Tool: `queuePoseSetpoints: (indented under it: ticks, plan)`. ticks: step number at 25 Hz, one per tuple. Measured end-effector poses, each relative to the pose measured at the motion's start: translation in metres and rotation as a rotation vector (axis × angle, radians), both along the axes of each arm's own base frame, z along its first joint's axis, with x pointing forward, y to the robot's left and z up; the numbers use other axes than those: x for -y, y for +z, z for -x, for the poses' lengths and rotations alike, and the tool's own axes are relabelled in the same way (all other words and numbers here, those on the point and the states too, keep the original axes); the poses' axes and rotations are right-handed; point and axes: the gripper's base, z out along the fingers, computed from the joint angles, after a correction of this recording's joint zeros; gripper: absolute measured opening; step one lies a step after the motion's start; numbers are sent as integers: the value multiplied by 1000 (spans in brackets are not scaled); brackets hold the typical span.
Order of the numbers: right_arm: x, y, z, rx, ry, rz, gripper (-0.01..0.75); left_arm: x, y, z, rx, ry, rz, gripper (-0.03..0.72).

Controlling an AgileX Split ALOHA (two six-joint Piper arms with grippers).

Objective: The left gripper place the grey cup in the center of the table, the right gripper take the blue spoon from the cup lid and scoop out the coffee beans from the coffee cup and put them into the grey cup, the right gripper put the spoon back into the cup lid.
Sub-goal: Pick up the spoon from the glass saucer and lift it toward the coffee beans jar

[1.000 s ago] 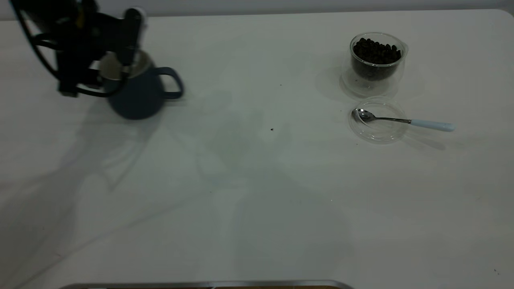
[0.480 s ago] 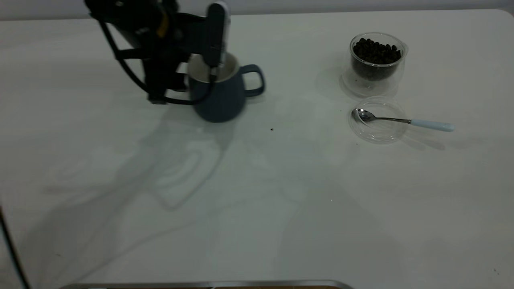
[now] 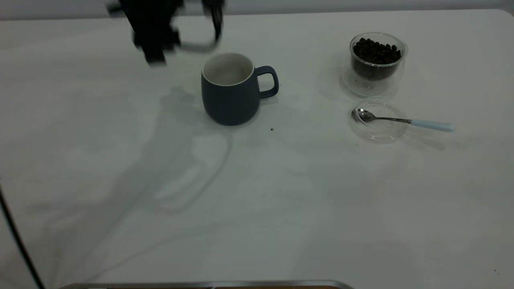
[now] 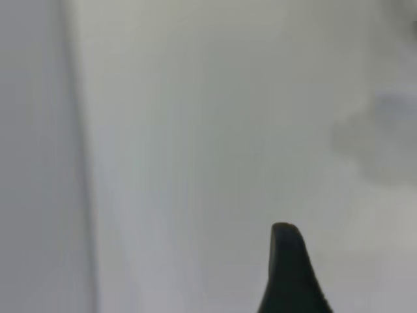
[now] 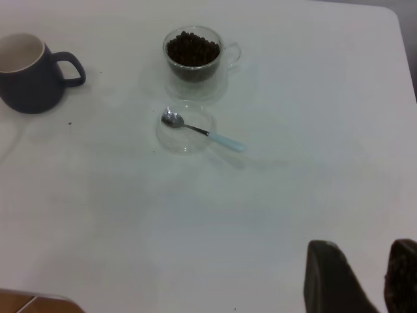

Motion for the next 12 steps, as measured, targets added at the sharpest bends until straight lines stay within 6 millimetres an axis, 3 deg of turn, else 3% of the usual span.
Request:
queuePoseSetpoints:
  ticks: [7, 12]
  plan:
    - [0, 0, 0, 0, 0, -1, 240, -32, 105, 25, 143, 380, 74, 548]
    - [0, 0, 0, 0, 0, -1, 240, -64, 165, 61, 194, 616, 57, 548]
